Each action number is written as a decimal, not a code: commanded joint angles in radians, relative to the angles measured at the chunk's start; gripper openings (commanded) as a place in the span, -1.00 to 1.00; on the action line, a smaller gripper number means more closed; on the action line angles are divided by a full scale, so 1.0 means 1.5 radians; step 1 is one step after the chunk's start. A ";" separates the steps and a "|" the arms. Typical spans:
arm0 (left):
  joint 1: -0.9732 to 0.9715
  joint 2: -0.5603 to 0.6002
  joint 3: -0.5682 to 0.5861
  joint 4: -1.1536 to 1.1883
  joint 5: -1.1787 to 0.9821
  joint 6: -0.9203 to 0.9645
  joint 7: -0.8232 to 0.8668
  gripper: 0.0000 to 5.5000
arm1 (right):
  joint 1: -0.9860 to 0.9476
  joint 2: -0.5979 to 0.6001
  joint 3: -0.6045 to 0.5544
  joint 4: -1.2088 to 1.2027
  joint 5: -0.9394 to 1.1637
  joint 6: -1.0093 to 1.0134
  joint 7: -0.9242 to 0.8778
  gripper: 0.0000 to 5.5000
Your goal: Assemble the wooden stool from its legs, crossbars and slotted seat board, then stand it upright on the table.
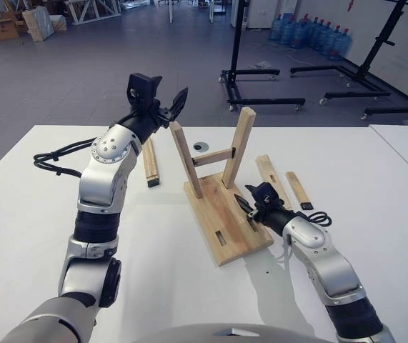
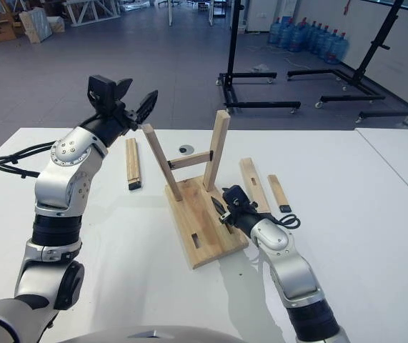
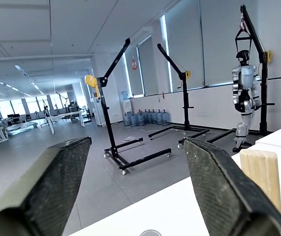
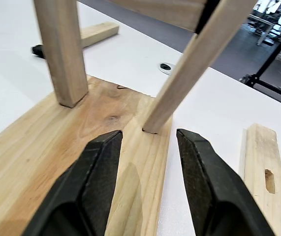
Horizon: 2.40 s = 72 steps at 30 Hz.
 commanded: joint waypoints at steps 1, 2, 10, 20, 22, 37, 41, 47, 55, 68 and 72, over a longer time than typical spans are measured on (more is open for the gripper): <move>0.012 0.032 0.059 0.079 0.026 0.020 0.060 0.24 | -0.017 0.018 -0.044 0.024 -0.010 -0.019 -0.041 -0.25; 0.012 0.029 0.071 0.109 0.037 0.015 0.086 0.24 | -0.015 0.027 -0.057 0.029 -0.011 -0.020 -0.056 -0.25; 0.018 -0.032 0.122 0.332 0.042 -0.015 0.205 0.54 | -0.005 0.060 -0.091 0.051 -0.019 -0.025 -0.110 -0.25; 0.025 -0.102 0.063 0.447 0.047 0.039 0.183 0.60 | 0.001 0.078 -0.099 0.055 -0.023 -0.022 -0.126 -0.25; 0.020 -0.100 0.050 0.490 0.058 0.041 0.177 0.60 | 0.004 0.081 -0.098 0.054 -0.026 -0.021 -0.129 -0.25; 0.070 -0.086 0.066 0.485 0.073 0.022 0.197 0.09 | 0.026 0.084 -0.101 0.041 -0.032 -0.014 -0.125 -0.25; 0.082 -0.088 0.058 0.471 0.076 0.025 0.184 -0.13 | 0.026 0.092 -0.096 0.042 -0.035 -0.016 -0.131 -0.25; 0.088 -0.085 0.058 0.465 0.077 0.028 0.176 -0.28 | 0.026 0.099 -0.097 0.043 -0.037 -0.017 -0.134 -0.25; 0.142 -0.123 0.164 0.297 -0.100 0.177 0.122 -0.28 | 0.020 0.100 -0.099 0.050 -0.037 -0.019 -0.136 -0.25; 0.323 -0.442 0.506 -0.074 -0.796 0.254 0.566 -0.28 | 0.066 0.083 -0.131 0.020 -0.027 -0.008 -0.125 -0.25; 0.363 -0.507 0.473 -0.120 -0.861 0.151 0.628 -0.28 | 0.081 0.060 -0.140 0.005 -0.023 0.006 -0.107 -0.25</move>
